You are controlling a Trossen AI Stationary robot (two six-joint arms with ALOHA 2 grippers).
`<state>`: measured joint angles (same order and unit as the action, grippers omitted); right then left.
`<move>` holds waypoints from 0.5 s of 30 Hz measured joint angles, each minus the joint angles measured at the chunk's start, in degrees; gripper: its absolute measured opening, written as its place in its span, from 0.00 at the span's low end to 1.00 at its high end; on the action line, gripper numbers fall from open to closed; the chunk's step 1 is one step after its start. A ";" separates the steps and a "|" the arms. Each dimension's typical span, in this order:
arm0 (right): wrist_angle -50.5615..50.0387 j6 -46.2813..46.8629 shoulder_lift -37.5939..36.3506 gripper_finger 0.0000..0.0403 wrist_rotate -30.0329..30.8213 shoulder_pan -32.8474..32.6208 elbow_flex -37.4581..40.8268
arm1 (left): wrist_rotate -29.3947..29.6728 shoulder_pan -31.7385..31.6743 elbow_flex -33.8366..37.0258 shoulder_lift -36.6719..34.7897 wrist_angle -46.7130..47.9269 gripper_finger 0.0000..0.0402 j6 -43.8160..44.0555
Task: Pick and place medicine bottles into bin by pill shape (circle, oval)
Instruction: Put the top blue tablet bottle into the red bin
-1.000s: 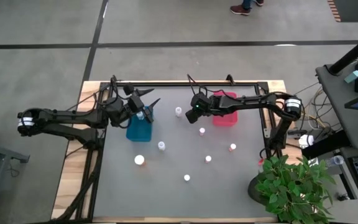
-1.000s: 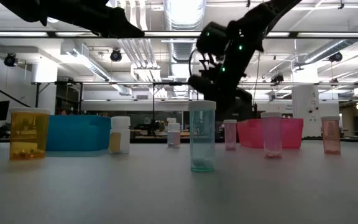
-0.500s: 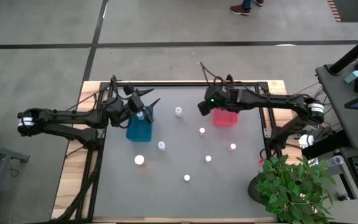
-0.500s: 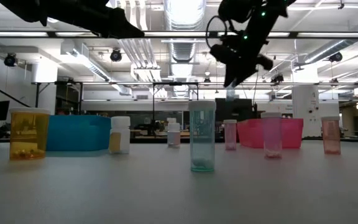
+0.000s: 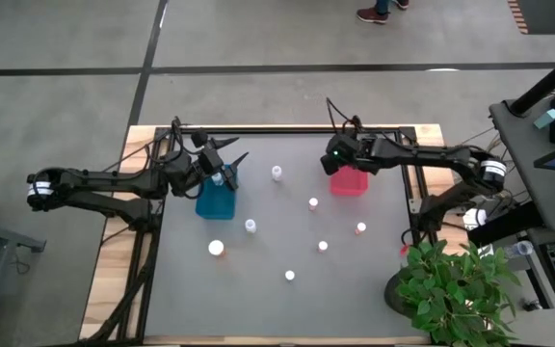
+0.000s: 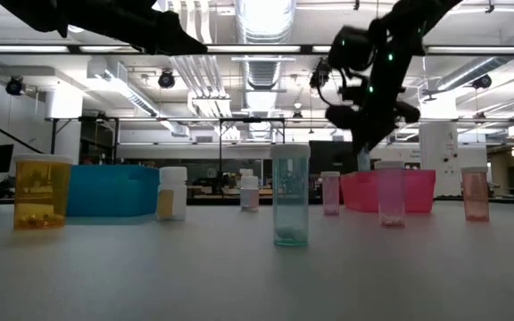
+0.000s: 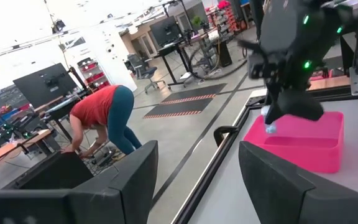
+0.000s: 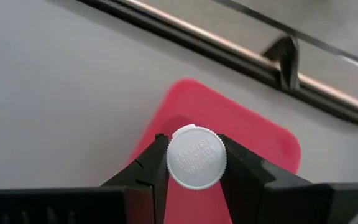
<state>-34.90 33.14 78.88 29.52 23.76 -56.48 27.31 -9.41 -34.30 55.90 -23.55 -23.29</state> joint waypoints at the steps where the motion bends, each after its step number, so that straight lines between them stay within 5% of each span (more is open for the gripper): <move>1: 0.04 0.15 0.64 0.27 -0.07 0.61 0.50 | 0.00 0.00 0.00 0.00 -0.01 0.51 0.00; 15: 10.63 -2.68 7.45 0.27 -7.52 5.54 3.23 | 0.00 0.00 0.00 0.00 -0.02 0.51 0.02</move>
<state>-24.27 30.46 86.33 22.00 29.30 -53.25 27.31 -9.41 -34.30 55.90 -23.57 -23.27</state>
